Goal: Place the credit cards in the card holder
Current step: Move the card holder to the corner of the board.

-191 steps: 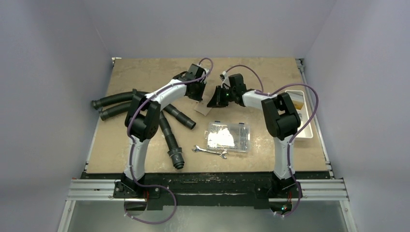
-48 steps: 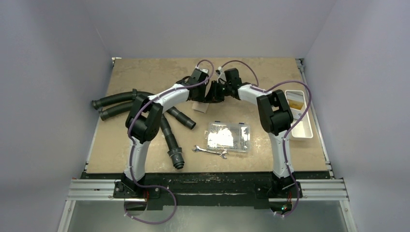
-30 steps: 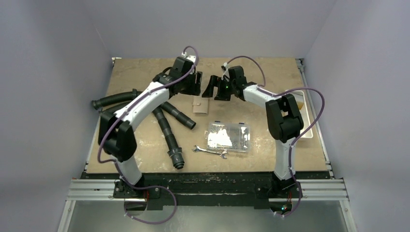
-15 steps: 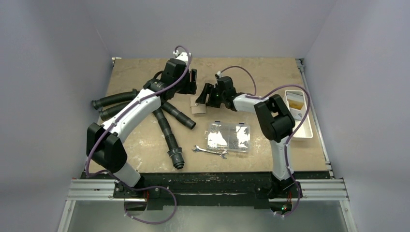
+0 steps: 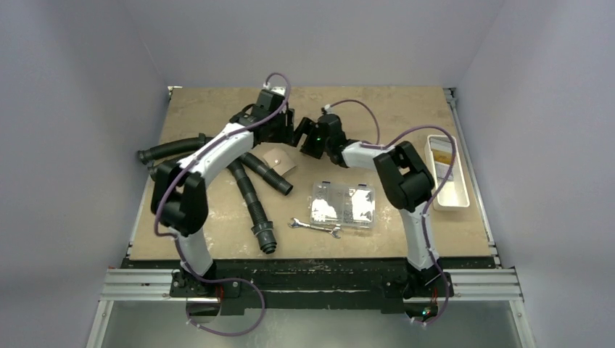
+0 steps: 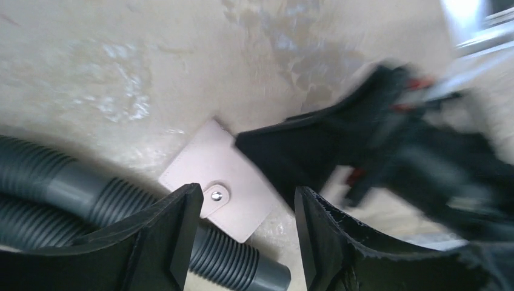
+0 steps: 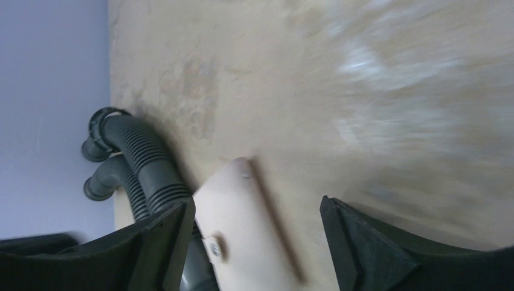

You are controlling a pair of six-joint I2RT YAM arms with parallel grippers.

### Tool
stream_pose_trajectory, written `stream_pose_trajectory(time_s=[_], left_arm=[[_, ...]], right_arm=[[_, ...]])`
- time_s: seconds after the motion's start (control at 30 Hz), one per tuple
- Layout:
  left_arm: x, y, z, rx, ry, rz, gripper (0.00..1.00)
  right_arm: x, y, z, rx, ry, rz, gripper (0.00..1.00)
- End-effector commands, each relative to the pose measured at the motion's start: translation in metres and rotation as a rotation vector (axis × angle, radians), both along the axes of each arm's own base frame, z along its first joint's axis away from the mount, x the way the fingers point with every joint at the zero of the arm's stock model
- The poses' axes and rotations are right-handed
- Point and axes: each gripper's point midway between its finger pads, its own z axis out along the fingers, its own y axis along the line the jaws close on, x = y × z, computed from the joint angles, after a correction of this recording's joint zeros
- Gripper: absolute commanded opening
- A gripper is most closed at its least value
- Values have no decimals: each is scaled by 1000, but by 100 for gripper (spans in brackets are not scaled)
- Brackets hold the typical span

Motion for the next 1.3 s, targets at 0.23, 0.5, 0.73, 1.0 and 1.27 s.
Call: stream_pose_trajectory(time_s=[0.23,0.5,0.73,1.0,1.27], left_arm=[[-19,-36,-104,312,211,7,64],[-32,-9,-113,537,146,21,68],[-36,14,-126,652,144,47,61],[27,53,-124,708,78,143,39],[119,128,-135,634,84,260,38]], right_arm=[[-46,-186,71,-304,-153,-37,96],[-84,-196,70,-227,-168,26,97],[-93,-182,59,-147,-146,83,97],[-102,-181,69,-130,-162,97,97],[-134,-190,70,-154,-147,118,99]])
